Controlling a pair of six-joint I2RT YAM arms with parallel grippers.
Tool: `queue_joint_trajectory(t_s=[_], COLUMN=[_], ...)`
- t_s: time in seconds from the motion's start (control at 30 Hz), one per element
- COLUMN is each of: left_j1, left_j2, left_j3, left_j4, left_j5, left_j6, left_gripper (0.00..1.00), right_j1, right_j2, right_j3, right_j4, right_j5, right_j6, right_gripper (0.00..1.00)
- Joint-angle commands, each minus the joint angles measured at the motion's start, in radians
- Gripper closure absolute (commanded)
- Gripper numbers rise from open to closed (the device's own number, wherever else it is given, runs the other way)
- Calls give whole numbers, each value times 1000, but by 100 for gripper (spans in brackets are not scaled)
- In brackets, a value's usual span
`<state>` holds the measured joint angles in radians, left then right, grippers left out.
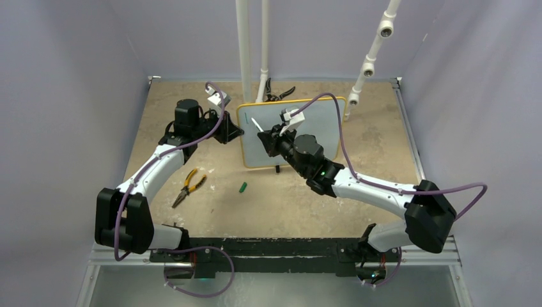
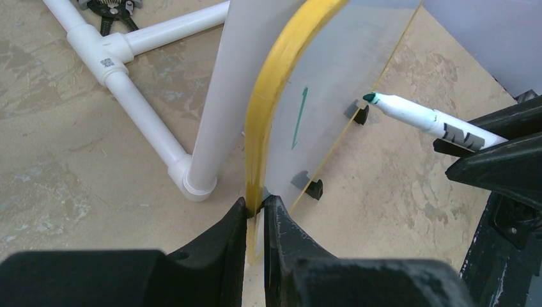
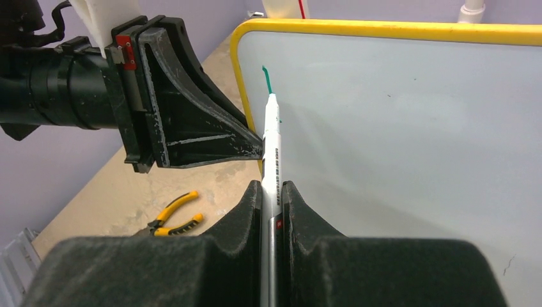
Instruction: Write a sentence on the whiteboard
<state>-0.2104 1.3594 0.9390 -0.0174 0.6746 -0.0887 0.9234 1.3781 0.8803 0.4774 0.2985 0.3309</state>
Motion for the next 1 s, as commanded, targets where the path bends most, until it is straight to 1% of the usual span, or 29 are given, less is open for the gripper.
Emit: queue_joint_trajectory(t_s=[0.0, 0.47, 0.8, 0.97], left_j1=[1, 1, 2, 2], left_j2=[-16, -14, -14, -14], left_j3=[21, 21, 21, 22], left_j4=[33, 33, 34, 35], left_j5=[-23, -18, -15, -15], left_j6=[12, 12, 12, 12], left_gripper=[100, 100, 100, 100], right_j1=[5, 5, 3, 3], right_j2=[-7, 49, 78, 98], right_j3=[30, 77, 90, 99], right_j4=[42, 35, 8, 11], right_j5=[47, 49, 114, 112], right_j6=[-33, -48, -42, -42], right_gripper=[100, 100, 100, 100])
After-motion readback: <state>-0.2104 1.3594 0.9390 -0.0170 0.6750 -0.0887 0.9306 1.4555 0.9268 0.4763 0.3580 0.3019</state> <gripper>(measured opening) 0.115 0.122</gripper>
